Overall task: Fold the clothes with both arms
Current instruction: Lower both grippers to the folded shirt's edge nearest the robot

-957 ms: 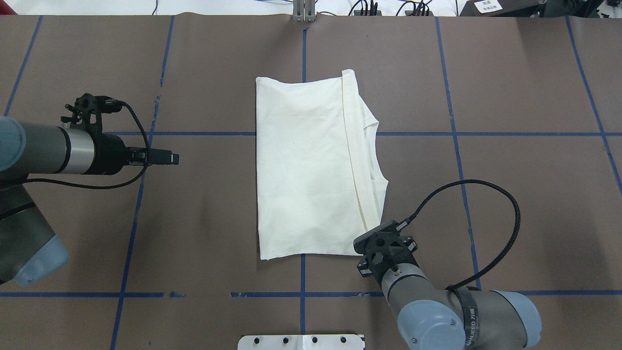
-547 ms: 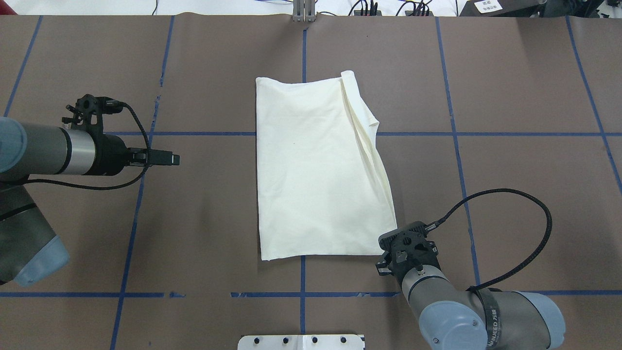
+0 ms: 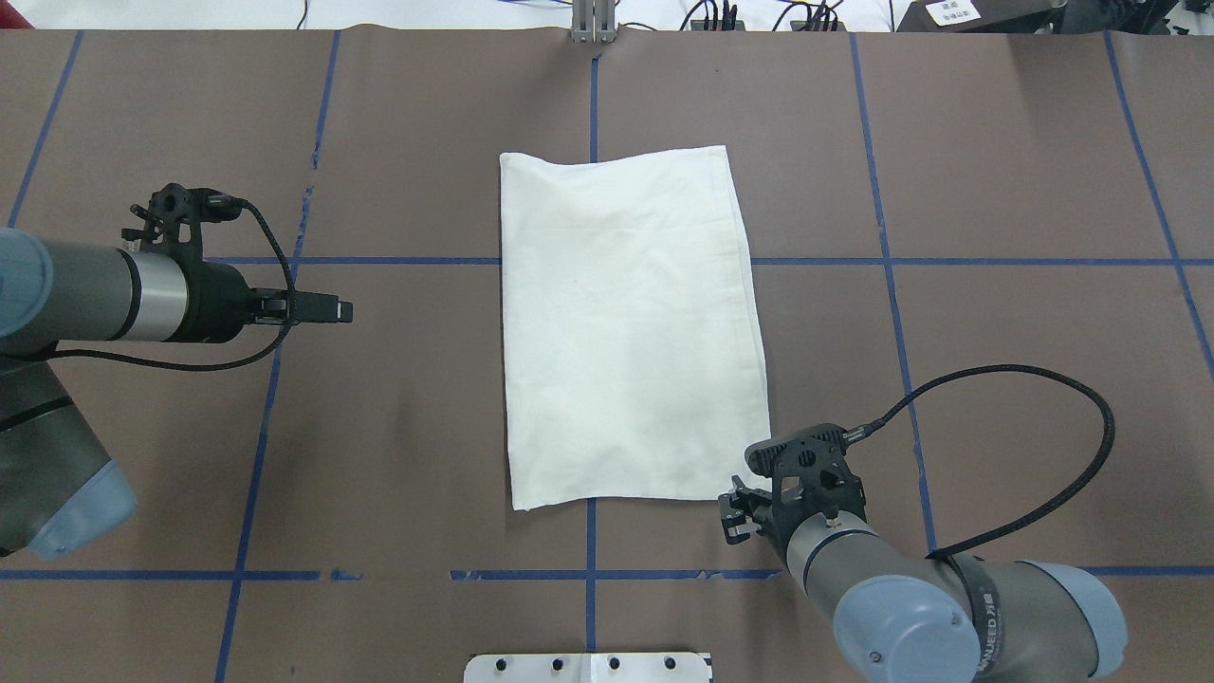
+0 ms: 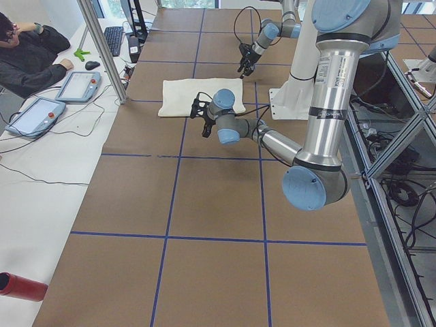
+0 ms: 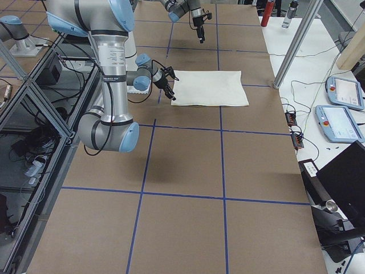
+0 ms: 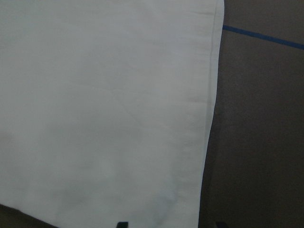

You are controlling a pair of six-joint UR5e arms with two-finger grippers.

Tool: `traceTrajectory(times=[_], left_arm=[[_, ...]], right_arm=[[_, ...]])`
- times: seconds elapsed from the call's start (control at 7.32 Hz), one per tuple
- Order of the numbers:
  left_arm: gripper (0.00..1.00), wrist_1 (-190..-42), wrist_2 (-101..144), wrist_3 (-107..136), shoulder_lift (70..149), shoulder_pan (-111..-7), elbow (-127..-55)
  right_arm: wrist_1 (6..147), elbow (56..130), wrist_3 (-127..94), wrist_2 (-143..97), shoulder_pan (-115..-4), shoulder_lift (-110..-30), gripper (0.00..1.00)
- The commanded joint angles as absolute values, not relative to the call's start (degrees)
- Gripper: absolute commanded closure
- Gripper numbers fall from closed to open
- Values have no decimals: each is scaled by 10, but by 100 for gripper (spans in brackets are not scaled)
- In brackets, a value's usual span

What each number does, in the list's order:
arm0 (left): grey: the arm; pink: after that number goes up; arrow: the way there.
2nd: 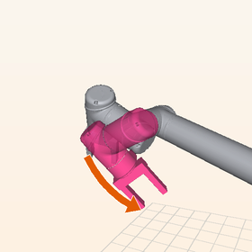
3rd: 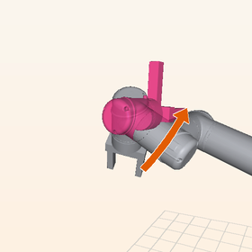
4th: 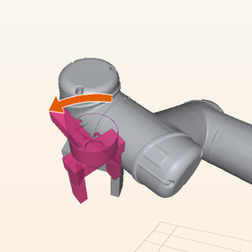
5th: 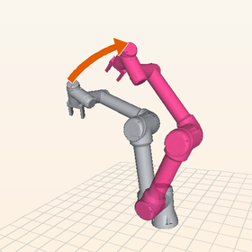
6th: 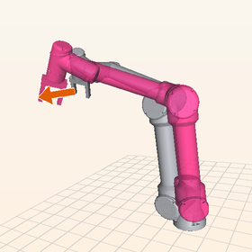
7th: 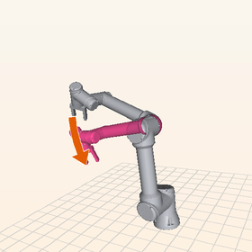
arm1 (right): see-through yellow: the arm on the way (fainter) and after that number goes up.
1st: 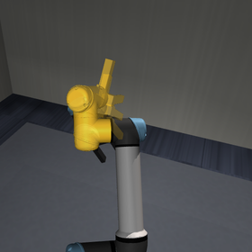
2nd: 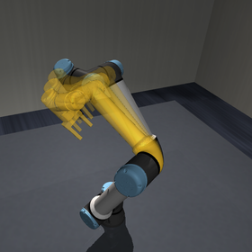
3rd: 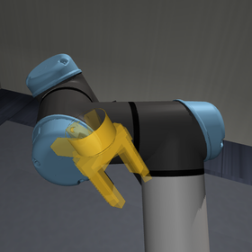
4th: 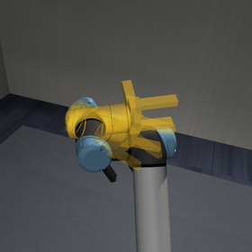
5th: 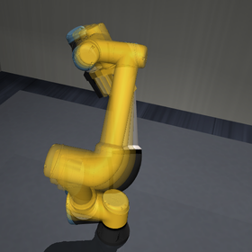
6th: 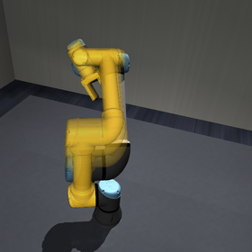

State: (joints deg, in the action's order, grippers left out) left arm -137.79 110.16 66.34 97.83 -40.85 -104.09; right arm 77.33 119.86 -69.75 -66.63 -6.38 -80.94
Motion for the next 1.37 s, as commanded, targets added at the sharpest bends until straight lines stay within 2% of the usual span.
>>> traceTrajectory(times=[0.0,0.41,0.55,0.82,1.23], left_arm=[[0,-1377,1070,734,978,-367,-1067],[0,-1265,947,933,990,-221,-1154],[0,-1262,887,1021,1011,-171,-1145],[17,-1262,823,1138,1064,-121,-1107],[19,-1271,783,1185,1083,-102,-1070]], right_arm=[[678,1218,-742,-766,-115,-815,0],[634,1216,-865,-798,-148,-818,0],[634,1216,-900,-798,-157,-817,0],[634,1216,-924,-799,-176,-812,0],[634,1216,-927,-799,-177,-812,0]])
